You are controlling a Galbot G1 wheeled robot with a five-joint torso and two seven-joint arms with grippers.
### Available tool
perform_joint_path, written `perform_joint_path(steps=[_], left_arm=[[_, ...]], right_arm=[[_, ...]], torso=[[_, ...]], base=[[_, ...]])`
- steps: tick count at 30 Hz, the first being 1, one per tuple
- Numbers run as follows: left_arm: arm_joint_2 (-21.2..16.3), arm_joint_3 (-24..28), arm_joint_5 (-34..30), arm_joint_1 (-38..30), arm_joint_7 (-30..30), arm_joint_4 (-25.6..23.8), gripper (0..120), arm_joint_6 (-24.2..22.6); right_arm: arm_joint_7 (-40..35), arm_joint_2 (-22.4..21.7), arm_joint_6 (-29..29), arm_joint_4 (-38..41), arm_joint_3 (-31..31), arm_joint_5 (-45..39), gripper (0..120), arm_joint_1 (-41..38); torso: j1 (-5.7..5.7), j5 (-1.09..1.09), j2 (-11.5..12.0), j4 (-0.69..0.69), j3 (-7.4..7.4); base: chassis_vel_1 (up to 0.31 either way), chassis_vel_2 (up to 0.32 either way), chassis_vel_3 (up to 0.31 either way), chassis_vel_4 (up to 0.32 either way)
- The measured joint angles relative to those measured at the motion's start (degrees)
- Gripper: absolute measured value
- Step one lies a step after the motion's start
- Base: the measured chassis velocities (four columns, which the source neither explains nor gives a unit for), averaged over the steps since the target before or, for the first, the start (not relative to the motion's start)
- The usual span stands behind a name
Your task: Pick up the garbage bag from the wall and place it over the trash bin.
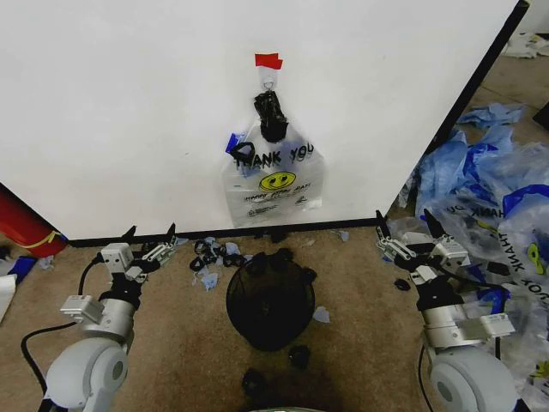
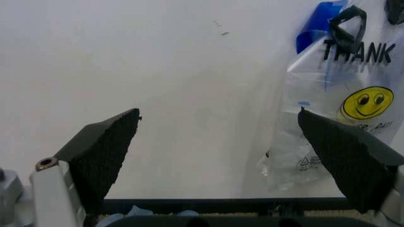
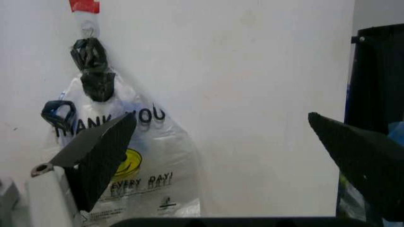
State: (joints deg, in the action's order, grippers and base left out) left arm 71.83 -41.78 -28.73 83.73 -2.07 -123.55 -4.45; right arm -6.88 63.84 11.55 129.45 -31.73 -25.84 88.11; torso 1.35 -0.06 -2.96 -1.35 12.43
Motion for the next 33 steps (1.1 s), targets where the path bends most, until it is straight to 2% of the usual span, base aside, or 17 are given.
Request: perform_joint_path(steps=[14,22,29,33], left_arm=[[-0.1,0.0,0.0,0.6,-0.1,-0.1,99,1.0],[-0.1,0.1,-0.1,0.4,-0.2,0.2,99,1.0],[0.2,0.5,0.4,0.5,-0.3,0.6,99,1.0],[0.3,1.1,1.1,-0.2,-0.3,1.8,99,0.7]], right_arm=[[-0.4,0.6,0.0,1.0,0.2,0.1,100,0.5],[-0.6,0.0,-0.5,-0.2,1.4,-2.8,100,-0.9],[-0.2,-1.5,-1.5,-2.3,3.7,-12.0,100,-5.1],[2.1,-3.2,-1.1,-4.8,6.3,-22.2,100,-10.4]], torso=[[0.00,0.00,0.0,0.00,0.00],[0.00,0.00,0.0,0.00,0.00],[0.00,0.01,0.0,0.02,0.00],[0.00,0.00,0.0,-0.03,0.00]], base=[[0.000,0.000,0.000,0.000],[0.000,0.000,0.000,0.000],[0.000,0.000,0.000,0.000],[0.000,0.000,0.000,0.000]])
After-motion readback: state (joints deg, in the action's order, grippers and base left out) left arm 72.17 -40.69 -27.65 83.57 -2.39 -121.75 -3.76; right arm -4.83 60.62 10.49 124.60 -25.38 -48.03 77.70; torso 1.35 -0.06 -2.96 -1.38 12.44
